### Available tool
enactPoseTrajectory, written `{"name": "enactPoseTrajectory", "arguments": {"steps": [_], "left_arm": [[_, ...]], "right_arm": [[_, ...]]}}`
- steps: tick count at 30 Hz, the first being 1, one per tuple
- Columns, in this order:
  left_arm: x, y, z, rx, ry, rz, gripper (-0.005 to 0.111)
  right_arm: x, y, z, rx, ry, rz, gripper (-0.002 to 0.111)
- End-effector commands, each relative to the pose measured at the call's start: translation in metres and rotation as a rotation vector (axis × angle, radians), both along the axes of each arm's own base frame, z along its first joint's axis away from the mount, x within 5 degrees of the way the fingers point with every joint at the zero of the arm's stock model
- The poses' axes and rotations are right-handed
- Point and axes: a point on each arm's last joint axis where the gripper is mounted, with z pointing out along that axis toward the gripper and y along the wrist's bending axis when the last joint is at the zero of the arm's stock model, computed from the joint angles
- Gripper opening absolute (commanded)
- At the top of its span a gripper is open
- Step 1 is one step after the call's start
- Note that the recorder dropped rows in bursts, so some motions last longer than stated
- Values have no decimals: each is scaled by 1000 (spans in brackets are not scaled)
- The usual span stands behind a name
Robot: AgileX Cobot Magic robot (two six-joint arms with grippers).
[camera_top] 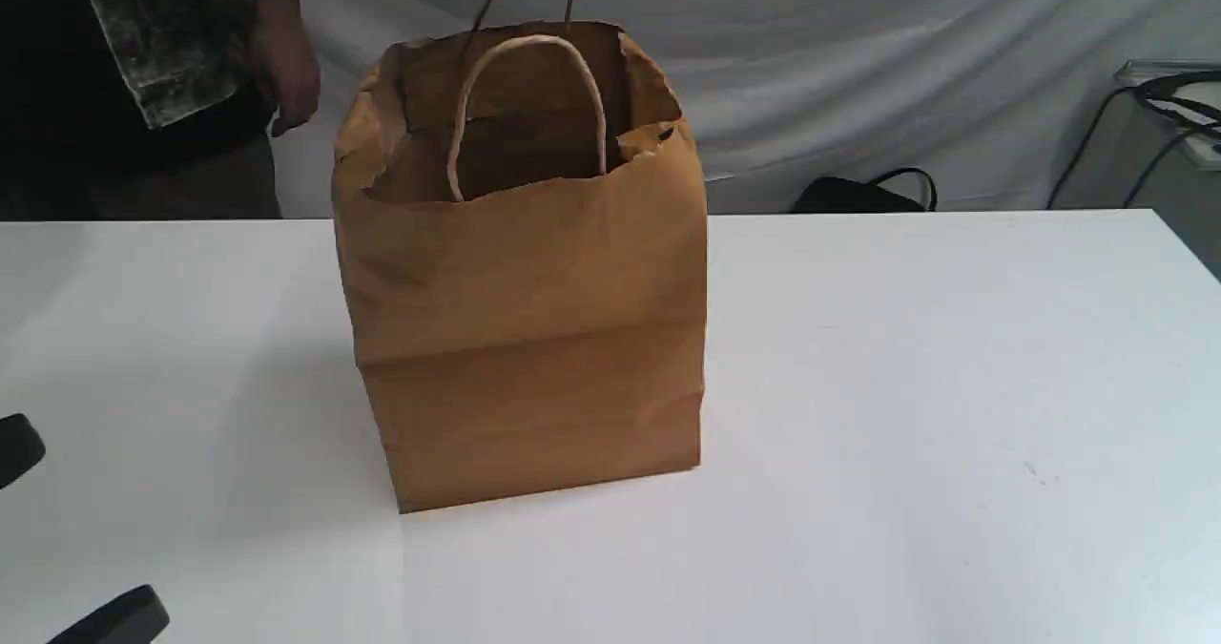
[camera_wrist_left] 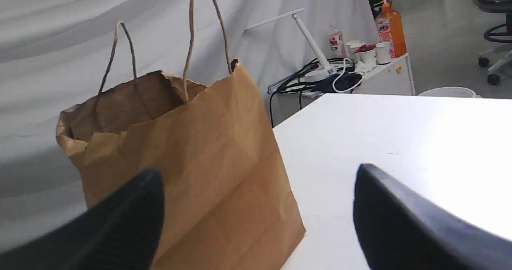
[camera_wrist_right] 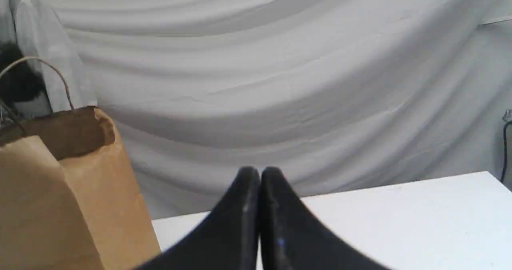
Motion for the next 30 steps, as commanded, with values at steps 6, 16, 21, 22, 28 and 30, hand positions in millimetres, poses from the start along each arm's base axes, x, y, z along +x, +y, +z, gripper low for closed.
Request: {"name": "enactPoseTrajectory", "arguments": {"steps": [6, 16, 21, 22, 28, 30], "left_arm": [[-2, -1, 0, -32, 18, -16, 68], [0, 1, -1, -27, 25, 18, 68], [7, 9, -4, -33, 66, 127, 68], [7, 10, -5, -17, 64, 141, 68], [8, 12, -5, -19, 76, 163, 68], [8, 12, -5, -19, 76, 163, 68]], "right_arm": [[-2, -18, -26, 78, 273, -204, 0], [-4, -24, -34, 132, 365, -274, 0], [-4, -24, -34, 191, 362, -280, 0], [-4, -24, -34, 191, 362, -280, 0], [-4, -24, -34, 191, 362, -280, 0], [-4, -24, -34, 191, 362, -280, 0]]}}
